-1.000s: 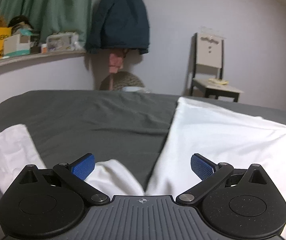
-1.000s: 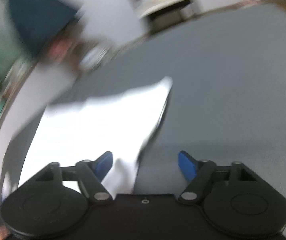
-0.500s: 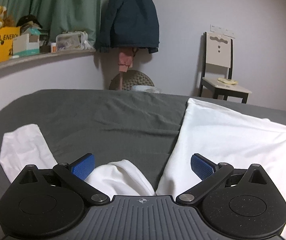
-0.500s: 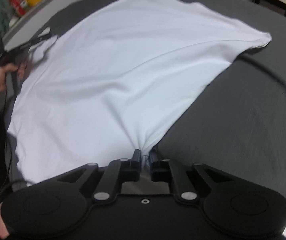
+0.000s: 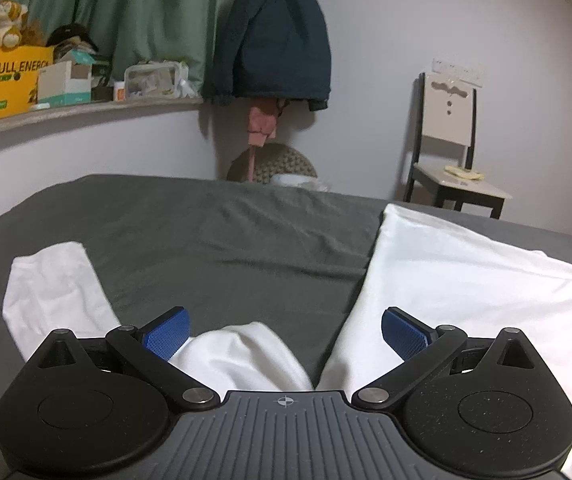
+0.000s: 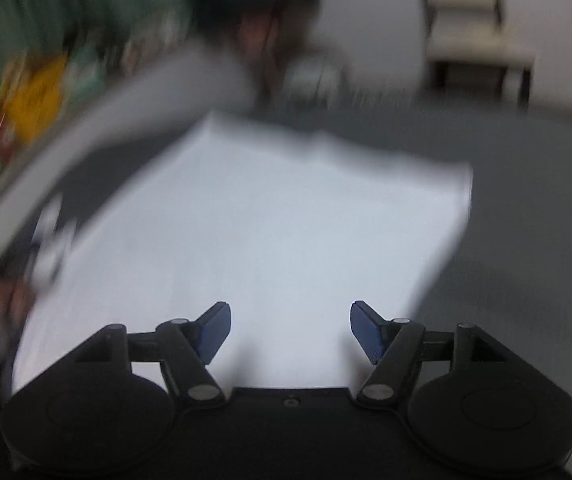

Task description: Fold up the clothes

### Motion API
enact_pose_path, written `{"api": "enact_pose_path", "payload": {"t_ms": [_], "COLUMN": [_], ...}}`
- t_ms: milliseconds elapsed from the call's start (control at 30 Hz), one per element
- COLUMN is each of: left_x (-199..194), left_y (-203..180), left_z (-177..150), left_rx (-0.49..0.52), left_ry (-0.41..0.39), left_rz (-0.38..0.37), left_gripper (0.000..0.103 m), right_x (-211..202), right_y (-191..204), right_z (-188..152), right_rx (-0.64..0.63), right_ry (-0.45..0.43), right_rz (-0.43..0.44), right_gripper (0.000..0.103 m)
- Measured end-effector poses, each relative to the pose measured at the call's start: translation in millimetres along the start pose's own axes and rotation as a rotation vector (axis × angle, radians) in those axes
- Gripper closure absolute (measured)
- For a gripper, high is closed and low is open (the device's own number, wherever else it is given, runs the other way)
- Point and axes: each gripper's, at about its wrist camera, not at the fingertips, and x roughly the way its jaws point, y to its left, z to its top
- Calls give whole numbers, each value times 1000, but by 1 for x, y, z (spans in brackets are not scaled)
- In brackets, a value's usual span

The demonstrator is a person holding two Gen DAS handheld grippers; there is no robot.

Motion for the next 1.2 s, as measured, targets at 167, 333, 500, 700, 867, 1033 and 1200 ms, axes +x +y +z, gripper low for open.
{"api": "enact_pose_path", "payload": {"t_ms": [167,333,500,700,867,1033,1200], "left_x": [2,8,8,4,4,5,7], "left_y": [-1,-4,-7,-5,-2,-1,-1], "left_z": [-3,-6,-6,-4,-3,-3,-3], "left_rx": [16,35,51,33,4,3,6], "left_ry": [-40,-43,-42,-55,-56,-53,-49], "left_rz": [-22,-39,-53,-56,-53,-55,-52], "left_gripper": [0,0,0,0,0,0,0], "right_x": [93,171,208,225,207,215,215], "right_y": [42,73,95,99,87,89,103], "right_z": [91,128,125,114,128,122,112], "right_rx": [-121,-259,-399,-496,-352,-407,-554], "right_ry": [-4,138,211,265,150,221,250], "right_rz": [-180,-208,-219,-227,-185,-219,-226], "right_gripper": [74,79,79,84,84,86,86]}}
